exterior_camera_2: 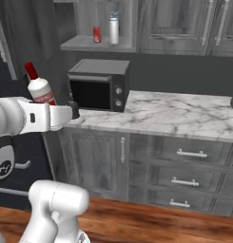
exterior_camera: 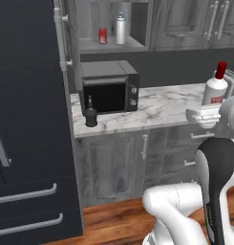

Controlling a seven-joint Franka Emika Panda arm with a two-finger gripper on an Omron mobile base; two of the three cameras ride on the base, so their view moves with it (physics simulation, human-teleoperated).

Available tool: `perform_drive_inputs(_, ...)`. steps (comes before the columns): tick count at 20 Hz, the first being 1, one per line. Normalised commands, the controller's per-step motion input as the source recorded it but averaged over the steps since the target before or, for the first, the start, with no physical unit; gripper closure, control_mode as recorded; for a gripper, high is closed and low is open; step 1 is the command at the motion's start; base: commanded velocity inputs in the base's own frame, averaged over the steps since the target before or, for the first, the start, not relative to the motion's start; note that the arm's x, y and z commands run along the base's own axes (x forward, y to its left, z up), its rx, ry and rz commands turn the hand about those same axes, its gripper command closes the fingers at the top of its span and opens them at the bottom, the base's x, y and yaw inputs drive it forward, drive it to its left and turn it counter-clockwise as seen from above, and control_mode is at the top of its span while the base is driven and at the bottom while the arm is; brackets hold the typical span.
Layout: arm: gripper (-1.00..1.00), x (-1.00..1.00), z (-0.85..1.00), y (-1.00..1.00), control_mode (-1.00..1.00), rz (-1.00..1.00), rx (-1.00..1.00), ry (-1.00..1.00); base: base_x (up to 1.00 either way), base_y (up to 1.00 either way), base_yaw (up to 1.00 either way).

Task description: Sort all alcoholic drinks to one cabinet, and non-alcoholic drinks to the other.

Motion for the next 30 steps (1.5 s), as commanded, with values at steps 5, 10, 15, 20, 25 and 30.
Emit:
perform_drive_inputs(5, 1.0, 0.0, 0.0, 0.0, 1.0, 0.0, 0.0, 0.0, -0.56, -0.23, -0.01)
perform_drive_inputs(10, 1.0, 0.0, 0.0, 0.0, 1.0, 0.0, 0.0, 0.0, -0.56, -0.21, 0.0)
perform_drive_inputs(15, 1.0, 0.0, 0.0, 0.0, 1.0, 0.0, 0.0, 0.0, -0.54, -0.2, 0.0)
perform_drive_inputs(20, 1.0, 0.0, 0.0, 0.0, 1.0, 0.0, 0.0, 0.0, -0.45, -0.27, 0.0)
perform_drive_inputs(25, 1.0, 0.0, 0.0, 0.0, 1.0, 0.0, 0.0, 0.0, -0.25, -0.43, 0.0)
perform_drive_inputs(30, 1.0, 0.0, 0.0, 0.0, 1.0, 0.0, 0.0, 0.0, -0.13, -0.51, 0.0)
